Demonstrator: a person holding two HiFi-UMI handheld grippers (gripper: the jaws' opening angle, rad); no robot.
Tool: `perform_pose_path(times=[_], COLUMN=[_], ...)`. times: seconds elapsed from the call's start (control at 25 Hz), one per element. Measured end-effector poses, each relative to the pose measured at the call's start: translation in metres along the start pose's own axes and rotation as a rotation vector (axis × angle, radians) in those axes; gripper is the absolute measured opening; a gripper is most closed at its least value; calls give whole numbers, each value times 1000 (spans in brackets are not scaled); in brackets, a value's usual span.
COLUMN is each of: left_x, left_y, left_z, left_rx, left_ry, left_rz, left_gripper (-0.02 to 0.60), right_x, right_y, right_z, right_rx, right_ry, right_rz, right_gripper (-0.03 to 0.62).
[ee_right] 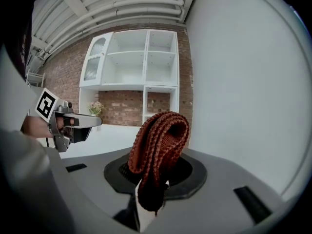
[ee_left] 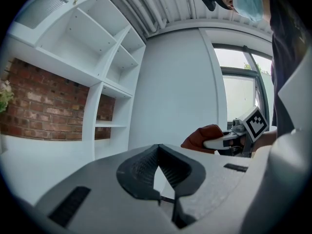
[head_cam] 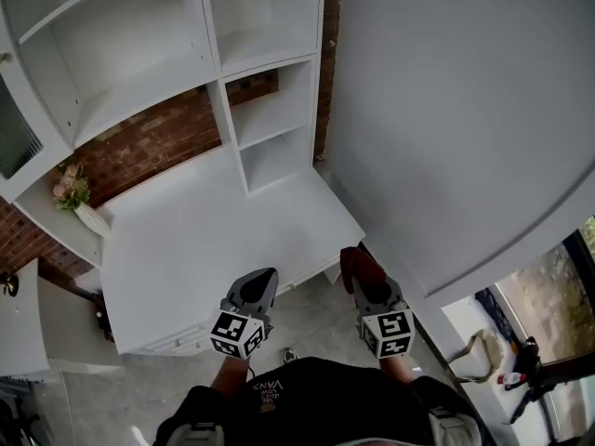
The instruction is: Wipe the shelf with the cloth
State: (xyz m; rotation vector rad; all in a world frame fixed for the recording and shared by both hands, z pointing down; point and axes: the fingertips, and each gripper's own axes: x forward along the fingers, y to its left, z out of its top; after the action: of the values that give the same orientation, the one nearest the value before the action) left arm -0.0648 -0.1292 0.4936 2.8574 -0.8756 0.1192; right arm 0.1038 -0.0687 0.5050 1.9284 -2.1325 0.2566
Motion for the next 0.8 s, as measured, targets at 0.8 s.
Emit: perform_pose_path(times=[0.8], left_x=[-48], left_y=[-132], left_z=[-31], left_rx=[-7], left_ry=[16], left_rz=[88], left_gripper=[6], right_x=[-118], right_y=[-25], right_z=[-41], right_rx=[-25], right_ry=[-10], right_rz=[90], right_gripper=[94])
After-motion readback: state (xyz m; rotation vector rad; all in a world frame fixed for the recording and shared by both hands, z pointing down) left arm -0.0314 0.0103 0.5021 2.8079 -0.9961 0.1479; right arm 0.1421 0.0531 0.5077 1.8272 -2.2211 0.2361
